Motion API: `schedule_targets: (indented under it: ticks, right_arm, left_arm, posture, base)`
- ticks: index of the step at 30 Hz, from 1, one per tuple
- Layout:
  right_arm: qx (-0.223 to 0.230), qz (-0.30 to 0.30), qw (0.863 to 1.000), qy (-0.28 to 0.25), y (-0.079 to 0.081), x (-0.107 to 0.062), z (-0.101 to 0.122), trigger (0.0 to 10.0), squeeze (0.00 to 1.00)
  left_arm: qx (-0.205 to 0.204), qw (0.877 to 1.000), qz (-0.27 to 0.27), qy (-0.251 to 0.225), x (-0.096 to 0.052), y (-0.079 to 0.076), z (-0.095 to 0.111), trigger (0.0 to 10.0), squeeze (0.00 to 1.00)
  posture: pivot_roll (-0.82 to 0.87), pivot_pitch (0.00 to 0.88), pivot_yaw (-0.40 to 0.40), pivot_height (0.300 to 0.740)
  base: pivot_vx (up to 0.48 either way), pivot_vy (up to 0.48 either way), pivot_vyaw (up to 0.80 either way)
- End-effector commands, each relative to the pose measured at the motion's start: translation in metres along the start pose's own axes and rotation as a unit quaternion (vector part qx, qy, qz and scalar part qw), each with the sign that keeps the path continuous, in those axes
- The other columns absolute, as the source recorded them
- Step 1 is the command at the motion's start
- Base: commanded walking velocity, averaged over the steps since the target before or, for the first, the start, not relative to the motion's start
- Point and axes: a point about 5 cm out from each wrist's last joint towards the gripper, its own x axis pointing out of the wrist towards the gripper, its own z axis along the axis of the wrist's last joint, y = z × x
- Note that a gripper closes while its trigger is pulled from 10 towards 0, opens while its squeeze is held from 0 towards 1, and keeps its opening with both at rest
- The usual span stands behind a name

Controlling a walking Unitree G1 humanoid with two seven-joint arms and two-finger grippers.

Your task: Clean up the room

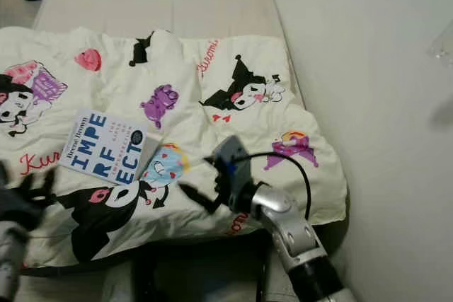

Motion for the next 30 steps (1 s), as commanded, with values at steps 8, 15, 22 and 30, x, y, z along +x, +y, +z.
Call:
schedule_targets:
  ticks: [8,15,22,30]
  right_arm:
    - [-0.009,-0.051,0.999,0.007,-0.005,-0.002,-0.008,10.0,0.00]
    - [-0.030,-0.053,0.998,-0.006,-0.003,0.001,-0.005,10.0,0.00]
    - [-0.040,-0.071,0.997,-0.010,-0.009,-0.001,-0.003,10.0,0.00]
    - [-0.043,-0.068,0.997,-0.019,-0.010,0.002,0.004,10.0,0.00]
  left_arm:
    - [-0.163,0.981,0.068,0.080,0.022,-0.006,-0.037,10.0,1.00]
    - [-0.266,0.954,0.115,0.076,0.026,-0.001,-0.032,10.0,1.00]
    - [-0.320,0.935,0.119,0.099,0.029,-0.006,-0.037,10.0,1.00]
    - [-0.393,0.905,0.101,0.125,0.039,-0.014,-0.041,10.0,1.00]
  posture:
    - [-0.03,0.291,0.009,0.570]
    - [-0.04,0.318,0.021,0.570]
    - [-0.05,0.333,0.017,0.570]
    - [-0.08,0.349,0.008,0.570]
  base:
    - [0.000,0.000,0.00]
    - [0.000,0.000,0.00]
    - [0.000,0.000,0.00]
    - [0.000,0.000,0.00]
